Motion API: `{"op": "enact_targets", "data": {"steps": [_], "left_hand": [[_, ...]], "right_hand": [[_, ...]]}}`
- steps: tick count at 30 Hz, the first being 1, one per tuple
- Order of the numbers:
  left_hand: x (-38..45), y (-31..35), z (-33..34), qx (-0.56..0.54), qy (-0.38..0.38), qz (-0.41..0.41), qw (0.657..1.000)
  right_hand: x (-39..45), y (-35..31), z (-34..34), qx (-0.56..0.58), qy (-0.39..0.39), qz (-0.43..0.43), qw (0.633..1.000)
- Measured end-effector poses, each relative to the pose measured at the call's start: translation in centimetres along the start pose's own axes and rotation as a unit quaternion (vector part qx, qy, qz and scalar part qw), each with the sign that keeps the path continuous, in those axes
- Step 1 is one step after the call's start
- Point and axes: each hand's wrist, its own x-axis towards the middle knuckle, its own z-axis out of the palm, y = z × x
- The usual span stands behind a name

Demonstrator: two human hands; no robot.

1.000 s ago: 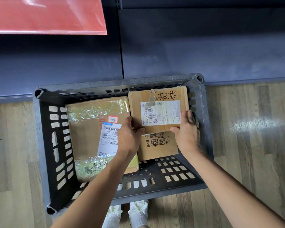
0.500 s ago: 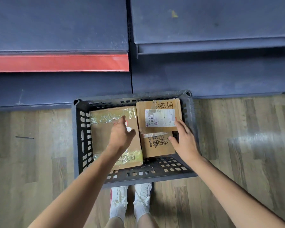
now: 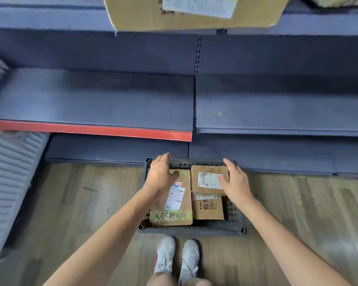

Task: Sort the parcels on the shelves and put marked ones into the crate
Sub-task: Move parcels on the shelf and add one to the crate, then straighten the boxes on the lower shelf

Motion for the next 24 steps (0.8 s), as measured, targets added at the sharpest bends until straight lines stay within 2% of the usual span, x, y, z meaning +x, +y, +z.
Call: {"op": "enact_targets", "data": {"steps": [5, 14, 24], "left_hand": [[-4.0, 2.8, -6.4, 0.022, 0.009, 0.043, 0.999], [-10.1, 8.3, -16.1, -0.070, 0.117, 0.095, 0.986], [-12.9, 10.4, -27.5, -0.096, 0.226, 0.132, 0.961]], "right_hand": [[-3.0, -6.1, -4.7, 0.018, 0.037, -0.077, 0.996], [-7.4, -16.6, -12.8, 0.034, 0.119, -0.207, 0.971], [-8.8, -25.6, -19.1, 0.008, 0.165, -0.298, 0.940]]}}
